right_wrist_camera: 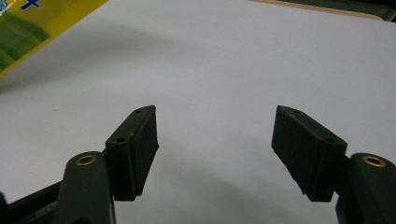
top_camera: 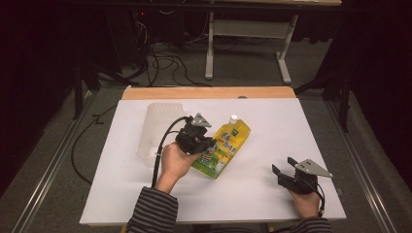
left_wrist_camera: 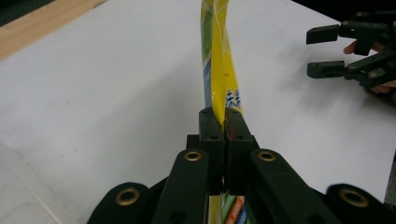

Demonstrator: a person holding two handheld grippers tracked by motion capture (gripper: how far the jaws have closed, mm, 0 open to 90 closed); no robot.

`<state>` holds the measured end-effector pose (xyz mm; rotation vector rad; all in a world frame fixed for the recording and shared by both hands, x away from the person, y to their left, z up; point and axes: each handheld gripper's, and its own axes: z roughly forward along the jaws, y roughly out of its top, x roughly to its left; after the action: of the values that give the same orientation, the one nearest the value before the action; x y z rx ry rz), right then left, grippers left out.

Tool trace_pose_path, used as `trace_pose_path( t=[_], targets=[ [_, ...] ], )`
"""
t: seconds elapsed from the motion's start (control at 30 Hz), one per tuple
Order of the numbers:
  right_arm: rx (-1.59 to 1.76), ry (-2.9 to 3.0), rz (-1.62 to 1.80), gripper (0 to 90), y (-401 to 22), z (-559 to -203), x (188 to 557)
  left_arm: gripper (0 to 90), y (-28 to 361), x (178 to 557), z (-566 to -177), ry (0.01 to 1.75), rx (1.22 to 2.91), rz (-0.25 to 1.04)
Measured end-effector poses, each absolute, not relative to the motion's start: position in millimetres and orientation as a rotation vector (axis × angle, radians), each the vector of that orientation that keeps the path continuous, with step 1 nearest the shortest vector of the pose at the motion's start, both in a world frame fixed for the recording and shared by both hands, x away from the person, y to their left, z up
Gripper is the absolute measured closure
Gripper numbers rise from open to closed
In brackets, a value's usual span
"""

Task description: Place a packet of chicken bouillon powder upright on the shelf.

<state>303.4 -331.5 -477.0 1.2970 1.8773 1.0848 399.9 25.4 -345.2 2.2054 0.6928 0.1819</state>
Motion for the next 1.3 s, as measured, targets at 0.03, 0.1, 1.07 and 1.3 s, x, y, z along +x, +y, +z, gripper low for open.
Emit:
trace_pose_path(
  t=[0.03,0.1,1.07,1.3],
  targets=[
    [1.293,1.879,1.083,32.1,-331,-477,304,89.0,29,399,-342,0.697,2.195,0.185],
    [1.295,1.876,1.085,32.1,-331,-477,303,89.0,34,398,-340,0.705,2.179,0.203],
    [1.3,1.887,1.069,32.2,-330,-477,304,89.1,110,387,-311,0.784,1.959,0.436],
    [1.306,1.893,1.063,32.2,-329,-477,305,89.1,125,389,-312,0.825,1.923,0.487]
  ],
)
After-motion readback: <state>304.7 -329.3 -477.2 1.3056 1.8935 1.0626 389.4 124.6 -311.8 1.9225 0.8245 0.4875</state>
